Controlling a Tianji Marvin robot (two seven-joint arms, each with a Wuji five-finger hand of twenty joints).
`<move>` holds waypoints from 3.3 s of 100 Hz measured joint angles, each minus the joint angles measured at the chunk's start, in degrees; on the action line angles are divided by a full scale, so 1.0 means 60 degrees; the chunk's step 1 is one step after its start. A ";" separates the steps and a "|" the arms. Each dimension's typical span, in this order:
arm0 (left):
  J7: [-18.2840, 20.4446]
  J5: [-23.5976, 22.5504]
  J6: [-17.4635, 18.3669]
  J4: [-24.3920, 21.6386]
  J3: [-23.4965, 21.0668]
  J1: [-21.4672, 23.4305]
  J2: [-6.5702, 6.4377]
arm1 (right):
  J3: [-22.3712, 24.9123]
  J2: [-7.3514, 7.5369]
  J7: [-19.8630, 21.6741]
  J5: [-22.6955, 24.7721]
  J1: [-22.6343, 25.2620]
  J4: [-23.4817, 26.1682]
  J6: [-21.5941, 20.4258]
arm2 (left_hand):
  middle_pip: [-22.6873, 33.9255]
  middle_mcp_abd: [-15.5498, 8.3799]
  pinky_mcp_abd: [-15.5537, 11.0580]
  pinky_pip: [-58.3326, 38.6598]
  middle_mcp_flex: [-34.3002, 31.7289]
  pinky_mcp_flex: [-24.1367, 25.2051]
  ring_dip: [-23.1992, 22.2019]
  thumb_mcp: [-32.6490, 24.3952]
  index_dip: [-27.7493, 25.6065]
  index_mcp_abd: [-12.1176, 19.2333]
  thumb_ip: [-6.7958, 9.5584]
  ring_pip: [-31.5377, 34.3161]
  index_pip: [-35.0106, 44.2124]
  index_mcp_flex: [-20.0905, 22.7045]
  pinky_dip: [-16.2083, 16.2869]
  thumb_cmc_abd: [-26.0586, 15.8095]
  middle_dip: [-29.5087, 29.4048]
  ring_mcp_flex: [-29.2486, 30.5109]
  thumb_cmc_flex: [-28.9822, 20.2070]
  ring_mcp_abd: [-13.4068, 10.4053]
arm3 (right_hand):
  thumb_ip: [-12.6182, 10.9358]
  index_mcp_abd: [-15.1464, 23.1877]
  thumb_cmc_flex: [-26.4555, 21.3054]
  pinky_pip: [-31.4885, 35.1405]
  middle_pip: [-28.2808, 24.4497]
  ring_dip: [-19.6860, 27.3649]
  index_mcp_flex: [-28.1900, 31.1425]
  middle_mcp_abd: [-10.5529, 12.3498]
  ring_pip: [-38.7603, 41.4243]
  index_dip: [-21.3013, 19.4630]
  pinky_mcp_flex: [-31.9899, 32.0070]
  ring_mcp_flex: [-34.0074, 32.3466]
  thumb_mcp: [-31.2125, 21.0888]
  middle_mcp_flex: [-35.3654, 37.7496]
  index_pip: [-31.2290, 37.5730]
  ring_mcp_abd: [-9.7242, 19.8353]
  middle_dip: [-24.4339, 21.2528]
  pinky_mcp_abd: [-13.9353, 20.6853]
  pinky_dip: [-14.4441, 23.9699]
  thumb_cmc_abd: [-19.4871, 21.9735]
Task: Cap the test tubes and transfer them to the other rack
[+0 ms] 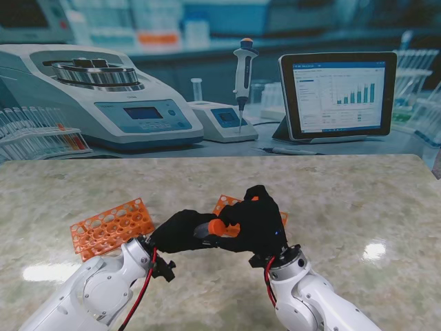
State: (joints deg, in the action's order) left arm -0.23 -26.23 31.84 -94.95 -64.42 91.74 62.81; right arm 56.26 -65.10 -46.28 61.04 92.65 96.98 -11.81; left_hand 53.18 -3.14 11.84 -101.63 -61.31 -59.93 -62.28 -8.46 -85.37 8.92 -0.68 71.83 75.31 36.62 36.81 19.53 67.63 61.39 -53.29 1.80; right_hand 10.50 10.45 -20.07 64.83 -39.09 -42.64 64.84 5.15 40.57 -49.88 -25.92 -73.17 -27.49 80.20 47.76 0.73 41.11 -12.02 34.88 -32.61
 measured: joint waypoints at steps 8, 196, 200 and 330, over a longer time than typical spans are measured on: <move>-0.0003 0.0000 0.0005 0.0000 0.0003 -0.0005 0.0003 | -0.0019 -0.0027 -0.0014 -0.0056 -0.0015 -0.0027 0.0041 | 0.0000 0.0000 0.0000 0.0000 0.0000 0.0000 0.0000 -0.0001 0.0000 0.0000 0.0000 0.0000 0.0010 0.0000 -0.0001 0.0000 0.0000 0.0000 0.0000 0.0000 | -0.0097 0.0173 0.0357 0.0065 -0.0297 -0.0022 0.0266 0.0030 0.0473 -0.0332 -0.0060 -0.0090 -0.0316 0.0100 0.0263 0.0000 0.0101 0.0010 0.0000 0.0000; -0.0094 -0.0029 0.0174 -0.0056 0.0025 0.0054 0.0034 | 0.0341 0.0222 -0.0057 0.0617 0.0207 0.0127 -0.1788 | 0.0000 -0.0005 -0.0003 0.0000 0.0000 0.0000 0.0001 -0.0003 -0.0003 0.0000 0.0000 0.0000 0.0023 0.0000 -0.0002 0.0000 0.0000 0.0000 0.0000 0.0000 | -0.0685 0.0340 -0.3001 0.0210 0.3203 0.0350 -0.3106 -0.0272 -0.1893 0.2118 -0.1989 0.1502 0.0743 -0.2968 -0.2774 0.0014 -0.1659 0.0701 -0.0041 0.0031; -0.0106 -0.0032 0.0192 -0.0056 0.0025 0.0061 0.0035 | 0.0337 0.0222 -0.0041 0.0617 0.0194 0.0111 -0.1865 | 0.0000 -0.0005 -0.0003 0.0000 0.0000 0.0000 0.0001 -0.0003 -0.0003 0.0000 0.0000 0.0000 0.0023 0.0000 -0.0002 0.0000 0.0000 0.0000 0.0000 0.0000 | -0.0684 0.0343 -0.3114 0.0210 0.3194 0.0350 -0.3126 -0.0272 -0.1906 0.2143 -0.2031 0.1537 0.0778 -0.2964 -0.2713 0.0017 -0.1659 0.0701 -0.0043 0.0031; -0.0221 -0.0157 0.0371 -0.0107 -0.0035 0.0400 -0.0005 | 0.0662 0.0254 0.2352 -0.0276 -0.0233 0.0125 -0.4470 | -0.0141 -0.0005 -0.0004 0.0001 0.0000 0.0236 0.0017 -0.0003 -0.0009 -0.0363 0.0000 -0.0083 0.0048 0.0232 -0.0022 0.0057 0.0000 0.0000 0.0107 0.0000 | 0.0023 0.0226 -0.3554 0.1397 0.2951 -0.1098 -0.1945 -0.1567 0.0840 0.0767 -0.5407 0.0021 -0.4358 -0.3104 -0.1287 -0.0095 0.1350 0.1269 -0.0153 -0.1284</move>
State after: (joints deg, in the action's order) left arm -1.56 -27.18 34.07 -95.59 -64.64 94.14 62.78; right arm 60.23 -63.57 -32.17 59.38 91.25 97.73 -38.63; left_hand 52.33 -3.17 11.82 -101.62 -61.31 -58.51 -62.18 -8.48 -85.42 6.74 -0.68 71.33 75.60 38.01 36.68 19.86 67.63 61.39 -52.64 1.80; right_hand 10.63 11.80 -41.39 73.21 -21.38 -49.23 53.17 -4.25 45.61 -45.28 -58.37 -73.05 -53.64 61.57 40.03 0.16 49.21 -4.40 33.96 -40.31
